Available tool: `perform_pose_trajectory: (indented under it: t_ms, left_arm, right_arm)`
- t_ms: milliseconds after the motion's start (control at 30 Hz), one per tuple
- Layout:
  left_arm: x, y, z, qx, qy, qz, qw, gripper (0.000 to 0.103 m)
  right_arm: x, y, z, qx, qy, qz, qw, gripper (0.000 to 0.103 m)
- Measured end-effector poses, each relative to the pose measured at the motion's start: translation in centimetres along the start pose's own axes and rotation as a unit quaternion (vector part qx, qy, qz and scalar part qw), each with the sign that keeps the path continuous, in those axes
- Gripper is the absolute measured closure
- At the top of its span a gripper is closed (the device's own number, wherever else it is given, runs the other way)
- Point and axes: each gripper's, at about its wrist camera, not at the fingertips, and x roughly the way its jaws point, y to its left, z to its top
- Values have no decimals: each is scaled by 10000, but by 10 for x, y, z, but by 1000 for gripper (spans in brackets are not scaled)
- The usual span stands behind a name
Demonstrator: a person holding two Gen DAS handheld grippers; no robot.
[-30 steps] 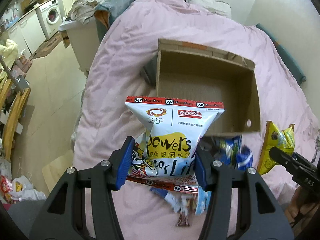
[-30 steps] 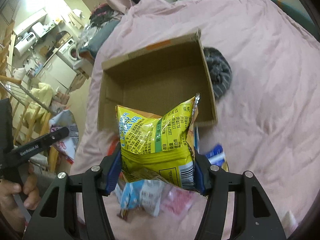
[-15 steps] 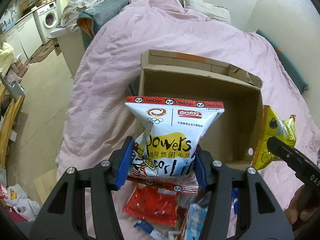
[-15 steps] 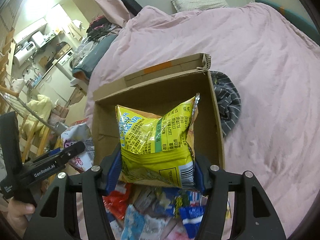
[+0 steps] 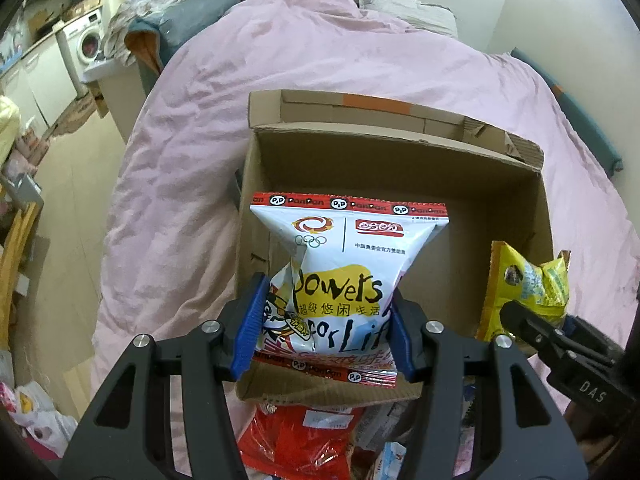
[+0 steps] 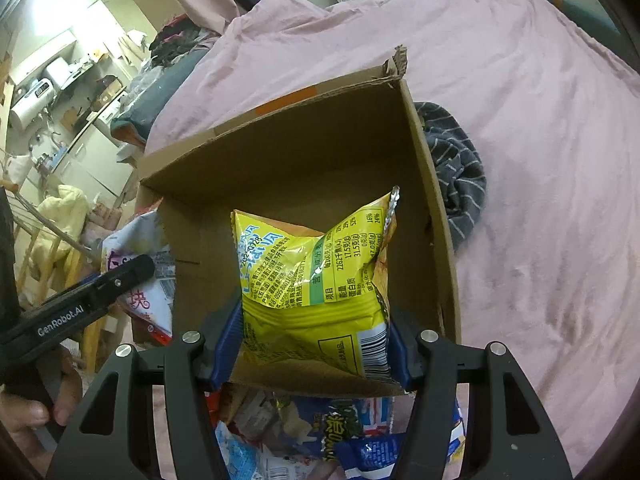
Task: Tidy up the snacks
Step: 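Carry both bags into the box and open both grippers to drop them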
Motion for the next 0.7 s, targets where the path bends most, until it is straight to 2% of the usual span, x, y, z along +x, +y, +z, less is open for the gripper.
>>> perform_pose_trajectory:
  t_ms: [100, 267, 467, 700]
  left_arm:
    - [2, -5, 1, 165, -55, 100, 9998, 52]
    - [2, -7, 1, 226, -246, -9, 9994, 52]
    - [7, -7, -3, 242, -152, -34, 9996, 51]
    - [3, -10, -9, 335, -339, -94, 9988, 51]
  right_arm:
    - [1, 1, 2, -36, 22, -3, 10000, 40]
    - [11, 4, -1, -191, 151, -143, 9996, 40]
    - [14, 9, -3, -296, 224, -95, 9993, 40]
    - [13, 11, -5, -352, 213, -122, 9991, 39]
